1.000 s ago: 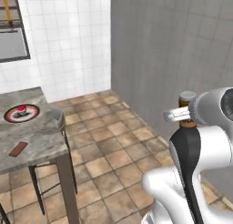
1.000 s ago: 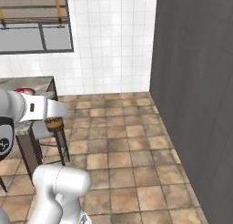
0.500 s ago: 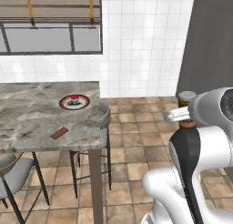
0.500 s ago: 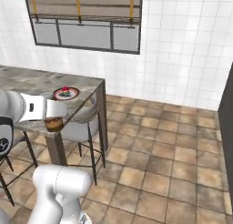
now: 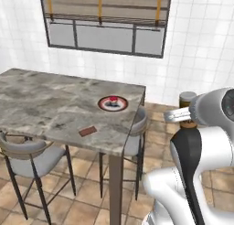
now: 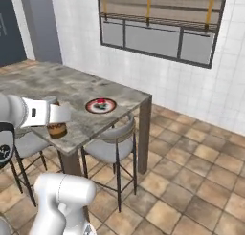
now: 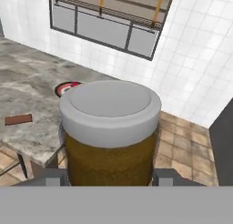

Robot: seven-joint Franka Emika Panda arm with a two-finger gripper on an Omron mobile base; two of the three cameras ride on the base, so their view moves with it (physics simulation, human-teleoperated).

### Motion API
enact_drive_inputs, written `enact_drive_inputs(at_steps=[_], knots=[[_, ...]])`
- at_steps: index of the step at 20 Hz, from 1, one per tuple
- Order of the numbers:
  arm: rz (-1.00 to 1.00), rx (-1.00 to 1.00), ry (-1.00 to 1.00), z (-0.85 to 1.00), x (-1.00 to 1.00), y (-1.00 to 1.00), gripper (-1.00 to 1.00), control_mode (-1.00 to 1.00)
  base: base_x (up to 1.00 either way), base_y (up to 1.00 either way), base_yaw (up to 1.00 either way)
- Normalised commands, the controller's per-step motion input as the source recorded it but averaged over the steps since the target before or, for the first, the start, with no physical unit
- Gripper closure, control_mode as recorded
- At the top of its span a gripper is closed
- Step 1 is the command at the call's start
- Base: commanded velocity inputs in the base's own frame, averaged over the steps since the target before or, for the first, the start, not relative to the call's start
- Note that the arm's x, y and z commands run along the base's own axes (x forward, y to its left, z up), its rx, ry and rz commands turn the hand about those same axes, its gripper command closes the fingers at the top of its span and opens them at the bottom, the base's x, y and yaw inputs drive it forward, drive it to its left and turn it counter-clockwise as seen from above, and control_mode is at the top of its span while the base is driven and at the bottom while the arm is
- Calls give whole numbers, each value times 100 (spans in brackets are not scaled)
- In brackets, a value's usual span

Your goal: Take the cinnamon bottle from the cabinet and place it on the dining table, next to the plate with the cupcake. Then take the chocolate from the dining counter and place it on the cupcake plate.

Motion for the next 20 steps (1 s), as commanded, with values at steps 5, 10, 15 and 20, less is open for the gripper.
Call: enact_drive_inputs(at_steps=[5, 10, 15, 20], knots=[[0, 0, 0, 0, 0, 0, 100, 100, 35, -41, 61], [0, 0, 0, 0, 0, 0, 100, 100, 12, -46, 61], [0, 0, 0, 0, 0, 0, 100, 100, 0, -63, 56], [0, 0, 0, 0, 0, 0, 100, 100, 2, -82, 46]])
